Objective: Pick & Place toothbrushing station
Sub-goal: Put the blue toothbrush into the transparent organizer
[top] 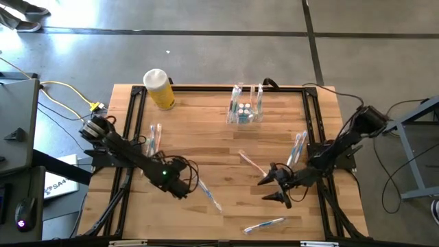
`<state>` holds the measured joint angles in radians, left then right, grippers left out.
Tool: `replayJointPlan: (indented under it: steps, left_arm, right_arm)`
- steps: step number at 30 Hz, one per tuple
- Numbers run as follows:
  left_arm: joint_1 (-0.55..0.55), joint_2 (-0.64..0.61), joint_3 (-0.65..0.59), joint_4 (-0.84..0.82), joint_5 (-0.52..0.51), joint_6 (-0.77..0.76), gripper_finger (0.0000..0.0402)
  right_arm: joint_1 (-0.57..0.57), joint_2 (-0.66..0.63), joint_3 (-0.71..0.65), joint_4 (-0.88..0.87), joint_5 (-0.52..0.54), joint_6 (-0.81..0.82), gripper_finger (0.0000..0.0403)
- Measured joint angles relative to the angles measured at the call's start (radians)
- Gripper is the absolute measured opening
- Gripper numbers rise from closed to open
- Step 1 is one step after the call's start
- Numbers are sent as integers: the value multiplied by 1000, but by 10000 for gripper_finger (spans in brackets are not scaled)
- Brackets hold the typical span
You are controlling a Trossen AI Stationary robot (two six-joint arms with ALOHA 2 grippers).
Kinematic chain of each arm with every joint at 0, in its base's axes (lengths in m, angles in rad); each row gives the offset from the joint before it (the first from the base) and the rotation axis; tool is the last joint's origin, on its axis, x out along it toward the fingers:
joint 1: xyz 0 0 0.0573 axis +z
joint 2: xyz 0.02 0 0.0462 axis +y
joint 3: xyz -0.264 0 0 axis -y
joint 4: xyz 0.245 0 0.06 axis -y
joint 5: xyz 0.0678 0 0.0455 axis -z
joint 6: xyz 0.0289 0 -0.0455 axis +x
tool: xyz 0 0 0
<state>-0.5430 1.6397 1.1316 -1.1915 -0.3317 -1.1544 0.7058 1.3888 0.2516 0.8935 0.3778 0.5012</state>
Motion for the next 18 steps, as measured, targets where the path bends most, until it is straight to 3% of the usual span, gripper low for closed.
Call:
replayJointPlan:
  steps: [5, 9, 13, 18]
  left_arm:
    - [21, -128, 88, 87, -191, 342, 1]
    - [151, -249, 73, 357, -263, 760, 1]
    - [392, -333, -1, 757, -2, 1085, 0]
    - [637, -346, -138, 1291, 486, 1272, 0]
  right_arm:
    - [37, 104, 38, 29, 82, 21, 286]
    - [49, 162, 94, 34, 111, -1, 286]
    - [53, 201, 150, 32, 119, -56, 286]
    - [53, 216, 187, 31, 122, -142, 286]
